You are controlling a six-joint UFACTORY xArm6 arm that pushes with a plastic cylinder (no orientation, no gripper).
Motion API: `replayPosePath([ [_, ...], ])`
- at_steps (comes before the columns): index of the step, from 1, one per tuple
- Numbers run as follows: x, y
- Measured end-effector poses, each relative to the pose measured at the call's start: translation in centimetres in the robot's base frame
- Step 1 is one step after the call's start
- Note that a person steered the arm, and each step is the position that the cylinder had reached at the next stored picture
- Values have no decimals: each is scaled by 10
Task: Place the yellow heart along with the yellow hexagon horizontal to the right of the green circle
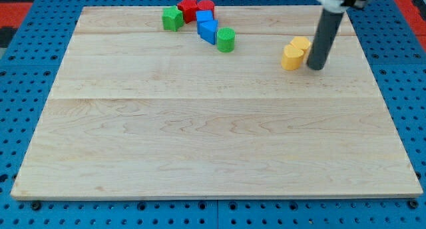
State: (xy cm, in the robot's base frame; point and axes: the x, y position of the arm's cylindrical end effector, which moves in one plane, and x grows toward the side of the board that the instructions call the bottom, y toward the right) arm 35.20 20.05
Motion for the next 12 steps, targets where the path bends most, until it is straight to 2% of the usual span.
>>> replayPosePath([
  [1,-51,29],
  [2,16,41],
  [3,85,1],
  [4,66,-29],
  [5,21,-37],
  [6,80,-44],
  [7,76,-67],
  [8,30,-66],
  [9,15,-80],
  [11,14,-52],
  [12,-3,-52],
])
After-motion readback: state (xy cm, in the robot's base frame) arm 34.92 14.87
